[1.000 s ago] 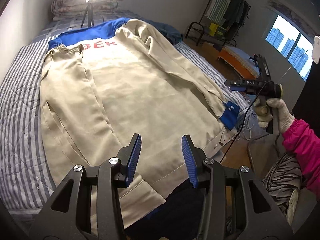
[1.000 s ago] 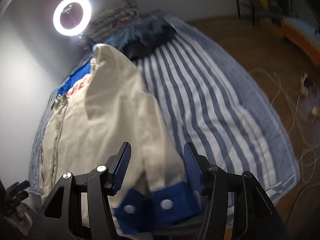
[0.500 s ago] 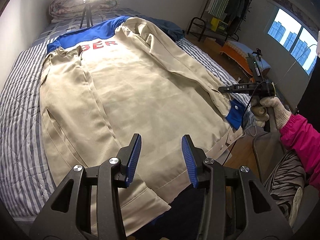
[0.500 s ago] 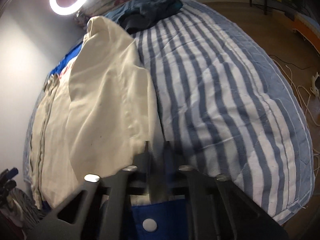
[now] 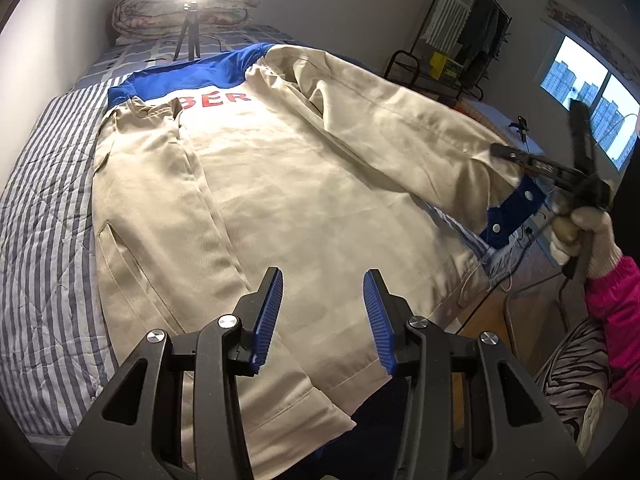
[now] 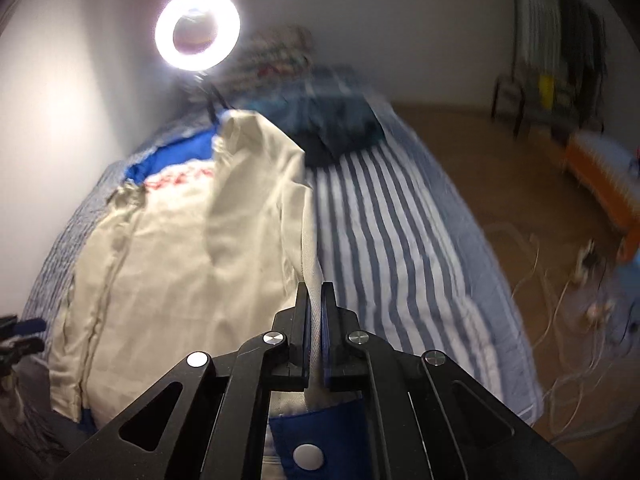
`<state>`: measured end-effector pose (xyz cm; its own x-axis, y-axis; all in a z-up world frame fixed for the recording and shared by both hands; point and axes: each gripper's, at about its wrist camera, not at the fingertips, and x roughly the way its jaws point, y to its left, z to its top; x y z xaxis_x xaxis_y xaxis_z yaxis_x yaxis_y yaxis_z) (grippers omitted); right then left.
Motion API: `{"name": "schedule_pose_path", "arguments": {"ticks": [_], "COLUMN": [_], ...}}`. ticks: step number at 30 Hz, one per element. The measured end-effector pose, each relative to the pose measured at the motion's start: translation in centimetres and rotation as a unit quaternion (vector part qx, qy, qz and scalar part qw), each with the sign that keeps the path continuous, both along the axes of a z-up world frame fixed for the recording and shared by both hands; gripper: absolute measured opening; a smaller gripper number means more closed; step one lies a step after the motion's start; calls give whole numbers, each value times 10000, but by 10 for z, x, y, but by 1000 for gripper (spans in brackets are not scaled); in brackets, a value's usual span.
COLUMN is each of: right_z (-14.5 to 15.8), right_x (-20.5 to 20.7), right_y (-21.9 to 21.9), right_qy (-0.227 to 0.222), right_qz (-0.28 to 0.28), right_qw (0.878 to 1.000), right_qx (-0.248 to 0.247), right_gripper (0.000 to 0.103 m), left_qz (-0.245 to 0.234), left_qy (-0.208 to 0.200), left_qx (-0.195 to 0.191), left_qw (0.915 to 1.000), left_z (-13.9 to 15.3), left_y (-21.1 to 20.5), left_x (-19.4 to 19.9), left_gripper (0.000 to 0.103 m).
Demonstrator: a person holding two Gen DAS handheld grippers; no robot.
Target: Fold large clothes
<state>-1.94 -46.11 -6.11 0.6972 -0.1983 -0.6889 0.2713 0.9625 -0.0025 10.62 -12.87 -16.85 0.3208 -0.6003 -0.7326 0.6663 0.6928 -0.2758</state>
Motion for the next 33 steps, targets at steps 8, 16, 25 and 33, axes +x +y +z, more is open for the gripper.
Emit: {"name": "schedule_pose_path", "arguments": {"ticks": [8,16,25,33], "right_z": [-17,-68,-56,-71], "right_x": [11,28,11,14], "right_y": [117,176,128,29], "right_qy": [266,981,893,771], "right_qz": [1511,2593,2404,1029], "right_qw": [9827,9597,9586,9697], "right_qx": [-1040,-469,1241,2075], "right_gripper": [3,4,29,32], "left_qz": [305,568,457,354], "left_qy": [76,245,756,1696], "left_qx": [-41,-94,-291,-602], "left_qw": [9995,9980,9957,9830], "left_z": [0,-2,-18,-49], "left_y": [18,33,18,-19], "left_x": [11,18,25,37], "left_gripper": [43,43,43,43]}}
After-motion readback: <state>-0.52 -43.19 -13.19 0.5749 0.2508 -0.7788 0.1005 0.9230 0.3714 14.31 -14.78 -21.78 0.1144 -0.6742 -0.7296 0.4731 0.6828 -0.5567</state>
